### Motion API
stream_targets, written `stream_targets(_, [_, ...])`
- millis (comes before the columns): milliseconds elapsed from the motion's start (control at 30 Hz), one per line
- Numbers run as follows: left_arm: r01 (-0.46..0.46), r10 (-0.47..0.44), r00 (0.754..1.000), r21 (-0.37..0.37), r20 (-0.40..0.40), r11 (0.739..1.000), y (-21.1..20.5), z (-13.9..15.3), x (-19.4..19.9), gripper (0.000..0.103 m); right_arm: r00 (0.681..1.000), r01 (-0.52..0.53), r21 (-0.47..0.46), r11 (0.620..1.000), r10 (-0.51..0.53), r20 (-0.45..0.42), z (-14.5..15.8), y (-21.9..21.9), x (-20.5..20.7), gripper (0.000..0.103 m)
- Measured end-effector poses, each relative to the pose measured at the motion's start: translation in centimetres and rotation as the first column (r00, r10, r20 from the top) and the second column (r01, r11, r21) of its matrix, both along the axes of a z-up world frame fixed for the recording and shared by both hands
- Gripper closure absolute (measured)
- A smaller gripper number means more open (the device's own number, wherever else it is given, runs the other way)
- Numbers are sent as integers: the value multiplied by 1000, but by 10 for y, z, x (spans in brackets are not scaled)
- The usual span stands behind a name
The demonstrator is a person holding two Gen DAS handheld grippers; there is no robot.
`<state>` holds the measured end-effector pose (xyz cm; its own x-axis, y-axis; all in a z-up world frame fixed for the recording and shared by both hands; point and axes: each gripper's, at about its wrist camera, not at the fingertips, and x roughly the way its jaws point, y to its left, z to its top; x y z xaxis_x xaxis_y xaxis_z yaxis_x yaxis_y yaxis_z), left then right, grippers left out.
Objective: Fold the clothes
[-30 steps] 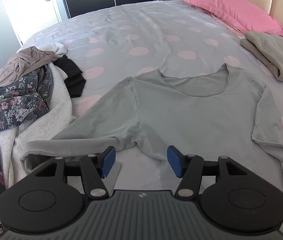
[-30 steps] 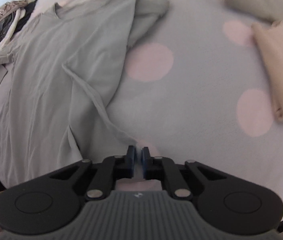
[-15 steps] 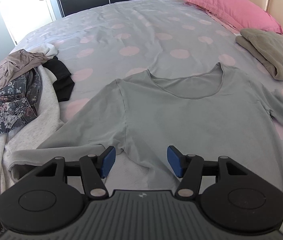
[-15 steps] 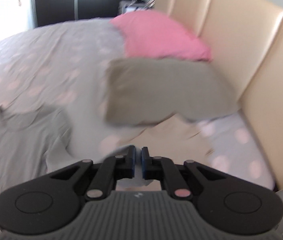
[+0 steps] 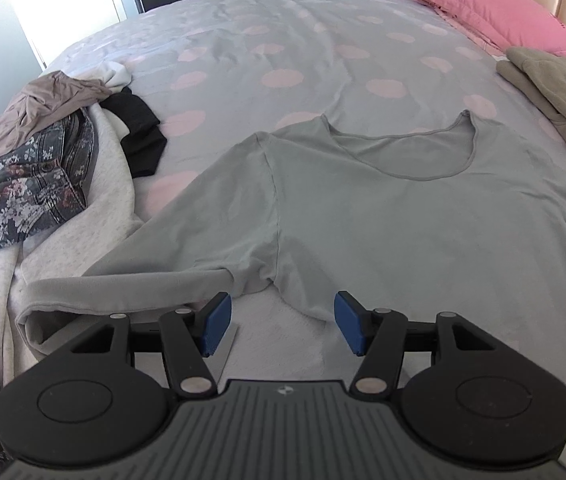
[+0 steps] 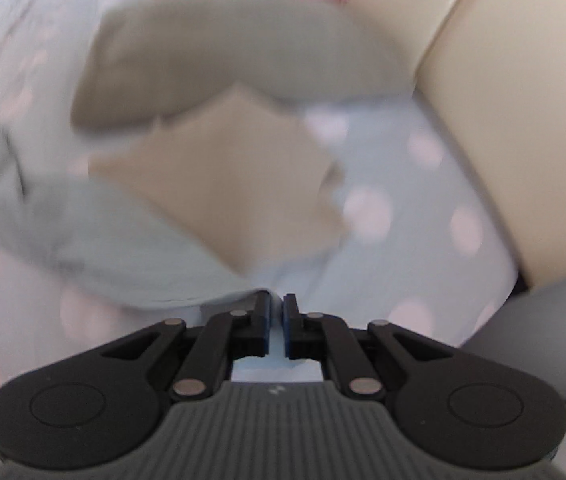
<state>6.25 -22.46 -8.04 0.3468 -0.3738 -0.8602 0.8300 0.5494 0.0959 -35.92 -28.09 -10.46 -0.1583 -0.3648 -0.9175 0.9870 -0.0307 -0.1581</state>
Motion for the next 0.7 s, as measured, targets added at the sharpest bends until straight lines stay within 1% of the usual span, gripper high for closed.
stream_targets(67, [-3, 3, 1000, 15, -3, 1000, -1, -5, 1, 48, 997, -4, 82, 997, -2, 73, -20, 8, -10, 95])
stream_targets(167, [-4, 4, 1000, 36, -5, 999, -4, -11, 1, 48, 987, -2, 131, 991, -19, 160, -31, 18, -20, 79])
stream_targets(200, [-5, 5, 1000, 41, -5, 999, -4, -12, 1, 48, 982, 3, 124, 992, -26, 186, -32, 22, -23, 68])
stream_targets(233, [-5, 5, 1000, 45, -6, 999, -5, -14, 0, 48, 977, 12, 101, 995, -34, 213, -30, 26, -26, 65])
stream_targets(267, [-4, 4, 1000, 49, -6, 999, -6, -15, 0, 48, 967, 36, 74, 997, -54, 251, -28, 30, -32, 65])
stream_targets(300, [-3, 3, 1000, 53, -4, 999, -7, -15, -1, 48, 948, 80, 46, 996, -91, 306, -25, 32, -41, 65])
stream_targets(367, [0, 0, 1000, 60, 0, 998, -9, -17, -2, 48, 892, 183, 4, 983, -168, 420, -22, 33, -62, 65])
stream_targets(433, [-1, 0, 1000, 65, 2, 998, -11, -18, -3, 48, 841, 289, -15, 957, -246, 482, -23, 31, -81, 63])
stream_targets(467, [-3, 3, 1000, 66, 1, 998, -12, -18, -3, 48, 822, 337, -22, 941, -283, 493, -27, 29, -87, 63])
stream_targets(533, [-7, 7, 1000, 65, -2, 998, -14, -19, -3, 48, 817, 402, -37, 915, -341, 465, -36, 23, -93, 64])
stream_targets(633, [-11, 11, 1000, 63, -5, 998, -16, -19, -6, 48, 826, 415, 5, 910, -379, 418, -61, 7, -93, 64])
stream_targets(700, [-12, 12, 1000, 63, -8, 998, -16, -20, -8, 48, 848, 392, 18, 920, -369, 381, -75, -6, -87, 64])
